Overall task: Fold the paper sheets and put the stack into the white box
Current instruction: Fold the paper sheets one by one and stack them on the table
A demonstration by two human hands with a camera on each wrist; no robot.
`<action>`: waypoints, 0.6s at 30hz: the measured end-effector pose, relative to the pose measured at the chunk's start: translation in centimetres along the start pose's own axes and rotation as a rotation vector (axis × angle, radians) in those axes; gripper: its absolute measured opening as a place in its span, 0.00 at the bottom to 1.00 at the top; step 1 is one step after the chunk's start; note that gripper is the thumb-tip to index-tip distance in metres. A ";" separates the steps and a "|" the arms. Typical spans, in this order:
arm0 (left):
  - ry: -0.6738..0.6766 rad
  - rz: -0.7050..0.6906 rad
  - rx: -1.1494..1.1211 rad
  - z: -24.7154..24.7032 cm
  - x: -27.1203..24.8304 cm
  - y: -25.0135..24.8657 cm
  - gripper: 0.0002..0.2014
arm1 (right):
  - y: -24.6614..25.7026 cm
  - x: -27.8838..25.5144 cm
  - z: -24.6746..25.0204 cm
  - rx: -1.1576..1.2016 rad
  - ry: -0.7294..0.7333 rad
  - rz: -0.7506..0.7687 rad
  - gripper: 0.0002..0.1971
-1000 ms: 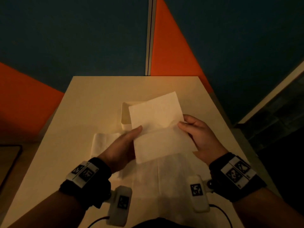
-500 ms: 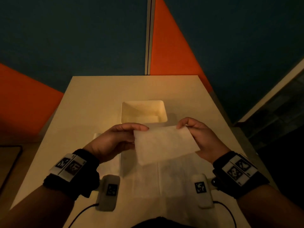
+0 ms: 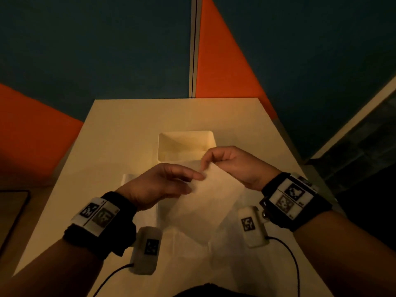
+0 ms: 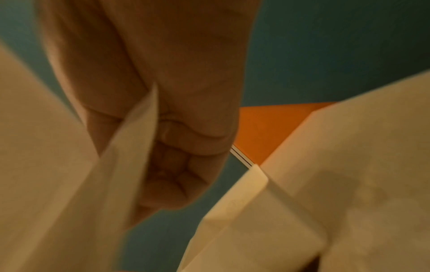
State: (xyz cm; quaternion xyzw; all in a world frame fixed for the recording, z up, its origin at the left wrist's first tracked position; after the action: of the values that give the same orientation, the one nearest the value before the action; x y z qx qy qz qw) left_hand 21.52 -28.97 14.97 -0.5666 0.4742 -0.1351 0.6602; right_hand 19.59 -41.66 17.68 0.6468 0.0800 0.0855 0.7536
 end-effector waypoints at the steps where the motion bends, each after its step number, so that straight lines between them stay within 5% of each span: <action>1: -0.061 -0.002 -0.030 0.8 -0.1 0.2 0.15 | -0.7 0.2 0.3 0.048 -0.043 -0.023 0.13; 6: -0.326 0.004 -0.099 5.2 -1.8 2.2 0.17 | -7.1 0.2 3.0 -0.226 -0.225 -0.223 0.08; 14: -0.703 0.090 -0.042 10.5 -4.9 6.6 0.17 | -14.7 -1.6 1.1 -0.864 0.149 -0.498 0.38; 18: -0.826 0.158 0.160 12.0 -5.8 7.8 0.20 | -15.3 -2.0 0.5 -1.021 0.197 -0.494 0.41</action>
State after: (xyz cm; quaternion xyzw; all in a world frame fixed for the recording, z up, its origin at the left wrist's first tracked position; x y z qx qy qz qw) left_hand 25.08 -14.93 9.75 -0.4820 0.2002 0.1179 0.8448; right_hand 18.17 -44.86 2.66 0.1522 0.2473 -0.0055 0.9569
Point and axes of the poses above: each hand's wrist, its own x-axis towards the middle knuckle, its own z-axis out of the back of the hand, y = z × x, the point moved 8 cm from there along x, towards the middle knuckle, and after that the axes turned 12 degrees about z, right-handed, at the moved point
